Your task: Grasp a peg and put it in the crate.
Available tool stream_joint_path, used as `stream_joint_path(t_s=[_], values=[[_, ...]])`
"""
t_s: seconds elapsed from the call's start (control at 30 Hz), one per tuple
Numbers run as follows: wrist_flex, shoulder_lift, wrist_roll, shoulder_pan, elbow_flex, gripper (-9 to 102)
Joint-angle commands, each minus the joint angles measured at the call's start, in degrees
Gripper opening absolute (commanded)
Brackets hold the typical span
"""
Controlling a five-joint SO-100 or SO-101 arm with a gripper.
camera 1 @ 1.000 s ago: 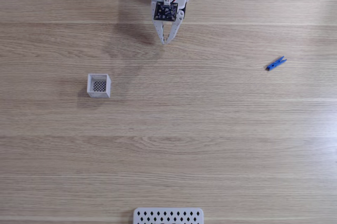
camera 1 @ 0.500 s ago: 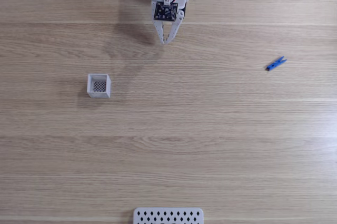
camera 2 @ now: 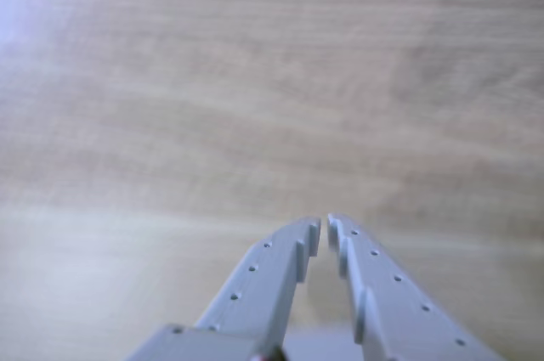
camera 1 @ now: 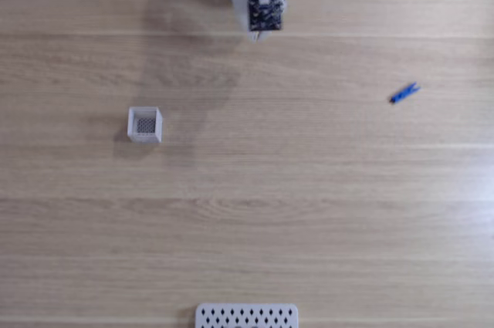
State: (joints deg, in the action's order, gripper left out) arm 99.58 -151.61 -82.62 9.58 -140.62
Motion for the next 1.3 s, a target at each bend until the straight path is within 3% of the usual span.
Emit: stream_joint_path(t_s=[0.0, 0.27, 0.4, 0.57, 0.87, 1.27], values=[[5.3, 23.6, 11.9, 9.0, 30.6, -1], [3.3, 54.8, 72.9, 25.9, 64.9, -1], [1.0, 63.3, 90.9, 36.3, 68.3, -1], [-11.1, 67.3, 90.6, 42.5, 61.4, -1], [-33.4, 67.9, 83.2, 42.8, 50.2, -1], [-35.5, 77.2, 81.0, 42.5, 56.7, 2]])
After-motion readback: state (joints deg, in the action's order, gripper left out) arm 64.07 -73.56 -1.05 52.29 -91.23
